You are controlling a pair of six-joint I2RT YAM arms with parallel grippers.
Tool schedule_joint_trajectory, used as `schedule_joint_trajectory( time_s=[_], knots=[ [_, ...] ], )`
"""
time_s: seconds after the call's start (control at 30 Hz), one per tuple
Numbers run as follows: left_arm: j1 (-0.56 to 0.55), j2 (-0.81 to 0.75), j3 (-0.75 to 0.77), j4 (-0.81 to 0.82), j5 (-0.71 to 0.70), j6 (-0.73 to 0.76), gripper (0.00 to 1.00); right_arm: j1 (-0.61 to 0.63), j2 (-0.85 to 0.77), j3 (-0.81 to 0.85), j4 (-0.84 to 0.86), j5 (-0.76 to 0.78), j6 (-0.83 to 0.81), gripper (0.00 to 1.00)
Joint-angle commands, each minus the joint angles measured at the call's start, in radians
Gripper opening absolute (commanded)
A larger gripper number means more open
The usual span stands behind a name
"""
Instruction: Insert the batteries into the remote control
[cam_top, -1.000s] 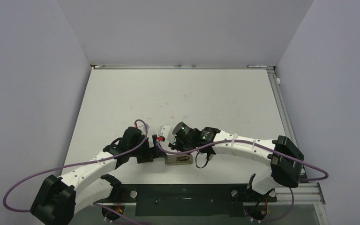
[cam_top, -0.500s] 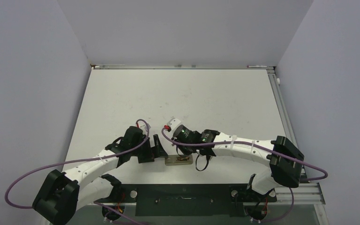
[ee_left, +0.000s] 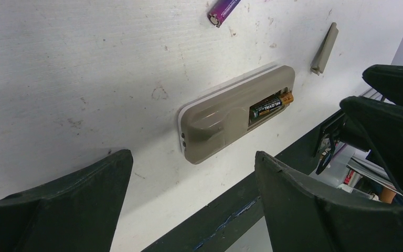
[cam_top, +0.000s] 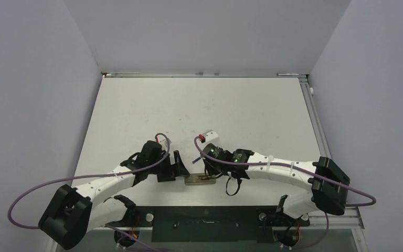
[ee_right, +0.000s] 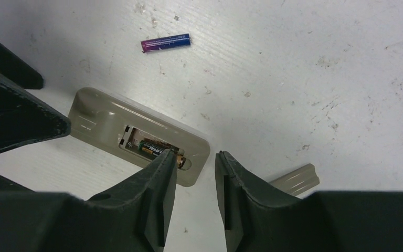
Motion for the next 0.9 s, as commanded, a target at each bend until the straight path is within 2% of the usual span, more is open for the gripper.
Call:
schedule_joint_trajectory(
  time_s=[0.0,0.1,0.17,0.23,0.4,0.63,0.87],
  knots=[
    [-0.017,0.026,0.039,0.032,0.008,-0.006,0.83,-0.002,-0.069,-0.015,0.041,-0.013,0.049,0.33],
    [-0.027,0.038,0.041,0.039,0.008,-0.009,0.80,-0.008,-0.084,-0.039,0.045,-0.024,0.087,0.32],
    [-0.032,0.047,0.041,0.042,0.008,-0.011,0.78,-0.018,-0.095,-0.057,0.052,-0.039,0.121,0.27],
    [-0.039,0.055,0.040,0.052,0.004,-0.018,0.77,-0.030,-0.100,-0.075,0.063,-0.065,0.133,0.26],
    [-0.059,0.079,0.040,0.076,0.001,-0.036,0.72,-0.041,-0.096,-0.094,0.073,-0.087,0.158,0.28],
    [-0.078,0.119,0.041,0.105,0.006,-0.049,0.62,-0.041,-0.066,-0.097,0.089,-0.115,0.172,0.37],
    [-0.088,0.147,0.041,0.123,0.008,-0.054,0.56,-0.041,-0.027,-0.096,0.100,-0.140,0.184,0.37]
  ],
)
